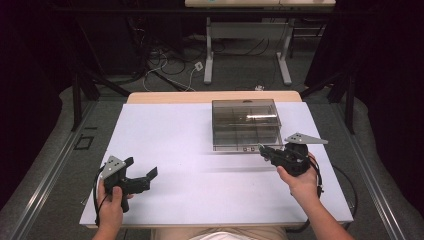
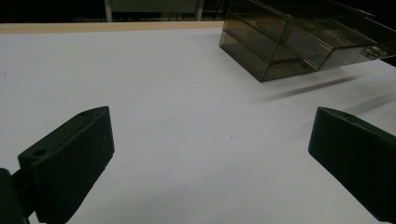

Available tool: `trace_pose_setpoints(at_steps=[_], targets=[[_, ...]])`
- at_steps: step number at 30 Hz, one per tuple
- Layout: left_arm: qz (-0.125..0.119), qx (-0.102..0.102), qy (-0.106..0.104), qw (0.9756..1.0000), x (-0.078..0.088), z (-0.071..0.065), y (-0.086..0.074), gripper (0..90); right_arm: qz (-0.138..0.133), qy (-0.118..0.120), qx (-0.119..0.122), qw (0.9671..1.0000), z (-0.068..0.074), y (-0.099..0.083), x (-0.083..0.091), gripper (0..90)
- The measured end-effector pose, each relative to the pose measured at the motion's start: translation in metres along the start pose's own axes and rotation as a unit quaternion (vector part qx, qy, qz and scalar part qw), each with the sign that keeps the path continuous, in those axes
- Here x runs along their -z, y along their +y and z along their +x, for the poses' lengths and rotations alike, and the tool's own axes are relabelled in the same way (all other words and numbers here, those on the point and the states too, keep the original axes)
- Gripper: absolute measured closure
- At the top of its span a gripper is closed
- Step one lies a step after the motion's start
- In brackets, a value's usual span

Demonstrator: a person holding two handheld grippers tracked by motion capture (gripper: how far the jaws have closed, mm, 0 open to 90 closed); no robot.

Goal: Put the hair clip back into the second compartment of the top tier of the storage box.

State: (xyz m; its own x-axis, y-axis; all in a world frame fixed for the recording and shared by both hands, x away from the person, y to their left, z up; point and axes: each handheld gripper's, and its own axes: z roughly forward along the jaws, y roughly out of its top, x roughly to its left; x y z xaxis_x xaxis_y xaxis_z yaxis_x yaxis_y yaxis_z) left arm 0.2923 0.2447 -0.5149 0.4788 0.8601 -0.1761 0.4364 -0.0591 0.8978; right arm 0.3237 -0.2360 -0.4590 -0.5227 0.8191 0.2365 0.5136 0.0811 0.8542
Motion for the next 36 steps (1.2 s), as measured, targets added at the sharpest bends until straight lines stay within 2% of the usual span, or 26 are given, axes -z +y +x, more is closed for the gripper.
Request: trace_pose_setpoints(at_steps=[8,9,17,23,35,36], targets=[[0.001,-0.002,0.000,1.0000,0.000,0.000,0.000,0.4,0.018,-0.004,-0.001,0.9998,-0.004,0.007,-0.011,83.7],[0.001,-0.001,0.000,1.0000,0.000,0.000,0.000,0.4,0.026,-0.005,-0.011,0.9996,-0.005,0.008,-0.015,83.7],[0.001,-0.001,0.000,1.0000,-0.001,0.000,0.000,0.5,0.042,-0.009,-0.018,0.9989,-0.012,0.012,-0.027,83.7],[0.002,0.000,-0.001,1.0000,-0.001,0.000,0.000,0.5,0.049,-0.011,-0.034,0.9982,-0.016,0.015,-0.031,83.7],[0.003,-0.002,0.000,1.0000,-0.001,0.000,0.000,0.5,0.074,-0.014,-0.024,0.9968,-0.020,0.027,-0.038,83.7],[0.003,-0.002,0.000,1.0000,-0.001,0.000,0.000,0.5,0.081,-0.013,-0.018,0.9965,-0.020,0.030,-0.039,83.5]])
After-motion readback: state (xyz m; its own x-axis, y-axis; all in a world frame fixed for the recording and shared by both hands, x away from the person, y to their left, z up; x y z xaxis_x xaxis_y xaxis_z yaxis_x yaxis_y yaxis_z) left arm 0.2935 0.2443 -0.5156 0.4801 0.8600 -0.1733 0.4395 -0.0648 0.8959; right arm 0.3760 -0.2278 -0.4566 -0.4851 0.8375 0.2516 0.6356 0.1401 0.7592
